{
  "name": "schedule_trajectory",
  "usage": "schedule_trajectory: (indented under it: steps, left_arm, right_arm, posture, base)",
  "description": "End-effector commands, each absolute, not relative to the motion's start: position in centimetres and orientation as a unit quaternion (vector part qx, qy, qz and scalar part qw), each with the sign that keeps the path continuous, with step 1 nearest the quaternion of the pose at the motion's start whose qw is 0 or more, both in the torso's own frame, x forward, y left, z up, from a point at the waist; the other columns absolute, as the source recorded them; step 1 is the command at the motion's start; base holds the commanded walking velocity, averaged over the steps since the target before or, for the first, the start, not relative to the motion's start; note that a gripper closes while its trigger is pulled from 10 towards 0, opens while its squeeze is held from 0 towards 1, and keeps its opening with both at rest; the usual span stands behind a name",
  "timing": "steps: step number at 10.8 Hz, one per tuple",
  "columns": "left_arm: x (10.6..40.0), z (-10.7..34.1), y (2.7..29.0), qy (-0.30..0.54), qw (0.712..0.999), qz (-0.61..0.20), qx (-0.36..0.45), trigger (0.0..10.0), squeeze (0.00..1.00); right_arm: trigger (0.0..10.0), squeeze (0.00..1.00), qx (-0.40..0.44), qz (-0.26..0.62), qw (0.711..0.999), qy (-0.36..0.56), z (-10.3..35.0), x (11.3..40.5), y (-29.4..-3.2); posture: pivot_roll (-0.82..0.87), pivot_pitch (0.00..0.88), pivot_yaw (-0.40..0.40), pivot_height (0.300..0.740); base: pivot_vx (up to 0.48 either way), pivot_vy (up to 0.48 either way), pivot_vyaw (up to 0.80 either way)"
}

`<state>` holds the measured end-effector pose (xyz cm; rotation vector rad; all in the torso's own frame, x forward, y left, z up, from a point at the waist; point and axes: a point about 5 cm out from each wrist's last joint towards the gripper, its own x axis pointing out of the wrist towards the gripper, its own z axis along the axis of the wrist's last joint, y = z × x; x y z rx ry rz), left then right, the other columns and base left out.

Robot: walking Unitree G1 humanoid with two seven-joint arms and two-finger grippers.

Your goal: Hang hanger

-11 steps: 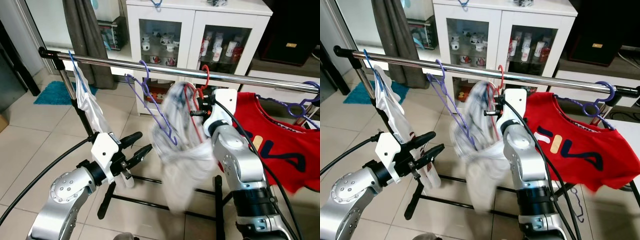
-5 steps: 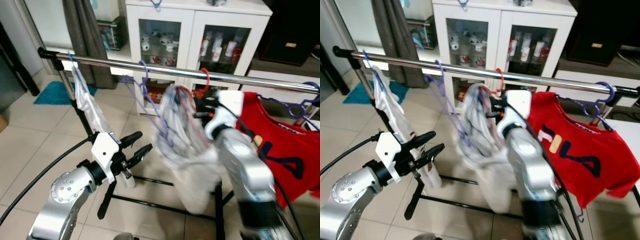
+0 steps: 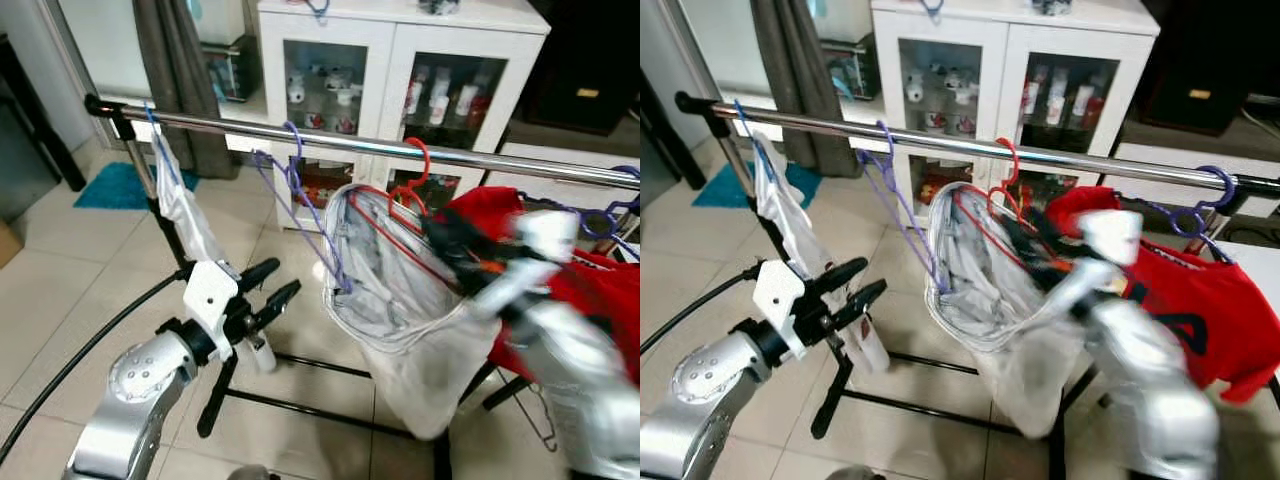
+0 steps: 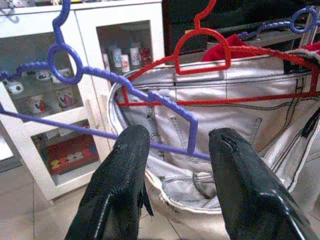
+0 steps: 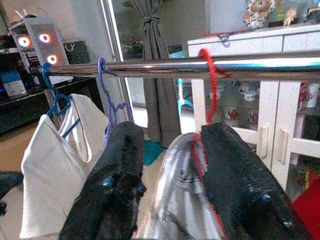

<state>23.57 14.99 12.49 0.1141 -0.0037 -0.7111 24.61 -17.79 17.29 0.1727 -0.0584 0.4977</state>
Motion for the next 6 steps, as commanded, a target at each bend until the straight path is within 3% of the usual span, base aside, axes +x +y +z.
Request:
schedule_trajectory:
  steps: [1, 3, 4, 6]
  left_arm:
    - [23.8, 12.6, 14.9, -0.005, 0.937, -0.342, 0.064, 10.0, 0.00]
    - [24.3, 12.7, 14.2, -0.014, 0.938, -0.341, 0.066, 10.0, 0.00]
    - [24.6, 12.7, 13.9, -0.017, 0.939, -0.339, 0.062, 10.0, 0.00]
    - [24.8, 12.6, 13.6, -0.019, 0.939, -0.338, 0.060, 10.0, 0.00]
  right_arm:
    - [10.0, 1.00, 0.076, 0.251, 0.964, -0.039, 18.2, 24.0, -18.9]
    - [10.0, 1.00, 0.006, 0.171, 0.985, -0.035, 19.0, 23.9, -23.3]
    - [10.0, 1.00, -0.014, 0.139, 0.990, -0.032, 19.3, 23.9, -24.8]
    - [10.0, 1.00, -0.012, 0.138, 0.990, -0.029, 19.3, 23.6, -25.0]
  posture:
    - [0.07, 0.000, 0.028, 0.740]
    - [0.04, 0.000, 0.033, 0.740]
    - [0.03, 0.000, 0.033, 0.740]
    - [0.02, 0.000, 0.029, 0.740]
  base:
    - [0.000, 0.000, 0.00]
    - [0.000, 0.000, 0.00]
    - [0.000, -0.398, 0.00]
    - [0.000, -0.409, 0.00]
